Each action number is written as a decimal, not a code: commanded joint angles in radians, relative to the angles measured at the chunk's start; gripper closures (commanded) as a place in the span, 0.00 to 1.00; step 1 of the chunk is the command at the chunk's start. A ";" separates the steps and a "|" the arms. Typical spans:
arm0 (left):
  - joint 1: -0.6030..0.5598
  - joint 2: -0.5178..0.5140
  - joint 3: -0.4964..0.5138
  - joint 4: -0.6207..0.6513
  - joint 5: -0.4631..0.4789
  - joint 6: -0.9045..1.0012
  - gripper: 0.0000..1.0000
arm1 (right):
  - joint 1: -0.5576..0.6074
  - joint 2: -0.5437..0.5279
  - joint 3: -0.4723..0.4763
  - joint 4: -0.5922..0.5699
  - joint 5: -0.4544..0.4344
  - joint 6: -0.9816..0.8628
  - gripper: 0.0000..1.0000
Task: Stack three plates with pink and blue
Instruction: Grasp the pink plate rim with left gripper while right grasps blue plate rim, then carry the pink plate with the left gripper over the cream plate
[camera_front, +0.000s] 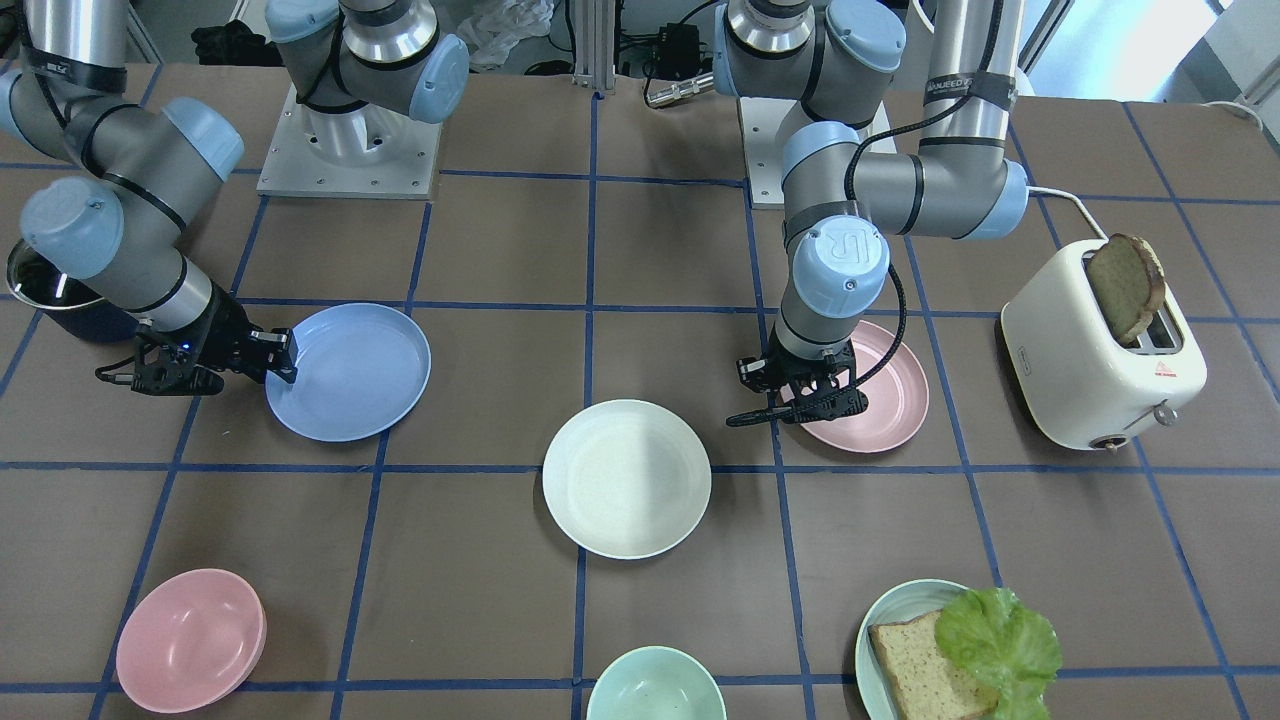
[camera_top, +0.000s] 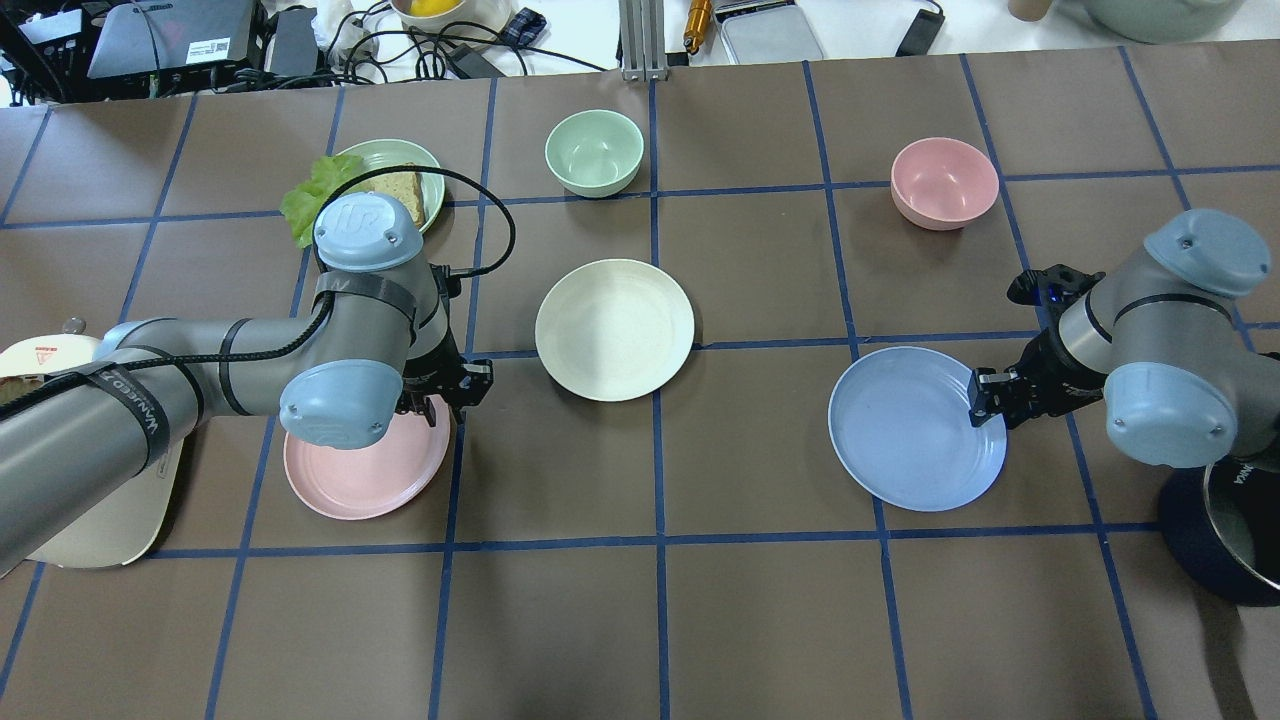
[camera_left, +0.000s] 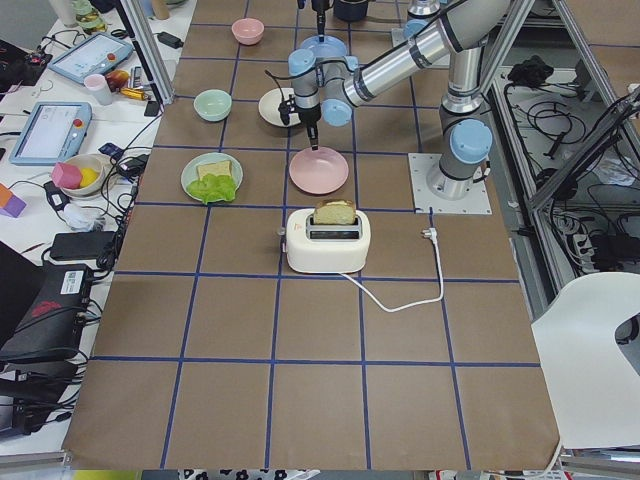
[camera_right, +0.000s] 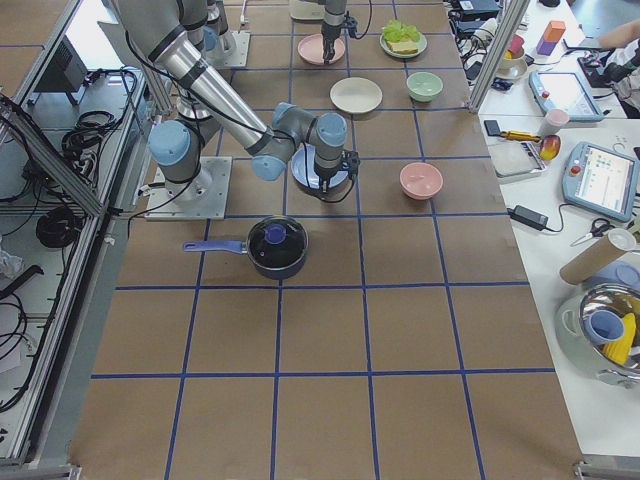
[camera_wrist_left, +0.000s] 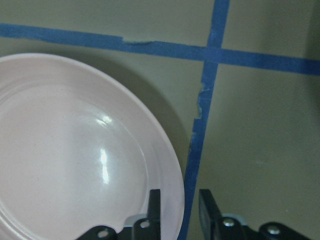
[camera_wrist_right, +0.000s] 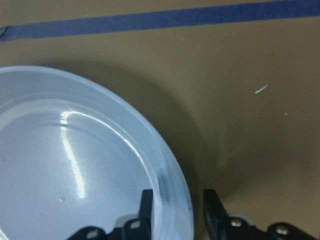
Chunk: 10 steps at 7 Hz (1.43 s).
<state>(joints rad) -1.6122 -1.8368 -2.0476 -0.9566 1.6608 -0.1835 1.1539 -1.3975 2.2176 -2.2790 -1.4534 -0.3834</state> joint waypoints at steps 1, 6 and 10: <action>0.000 -0.021 0.004 0.019 0.002 0.001 0.66 | 0.000 -0.001 0.000 0.004 0.001 0.003 1.00; 0.000 -0.036 0.021 0.016 0.063 0.012 1.00 | 0.007 -0.072 -0.215 0.313 0.004 0.026 1.00; -0.043 -0.038 0.125 -0.113 0.152 -0.014 1.00 | 0.020 -0.074 -0.292 0.348 0.005 0.051 1.00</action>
<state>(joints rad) -1.6353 -1.8751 -1.9738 -1.0001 1.7902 -0.1858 1.1686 -1.4704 1.9461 -1.9340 -1.4475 -0.3394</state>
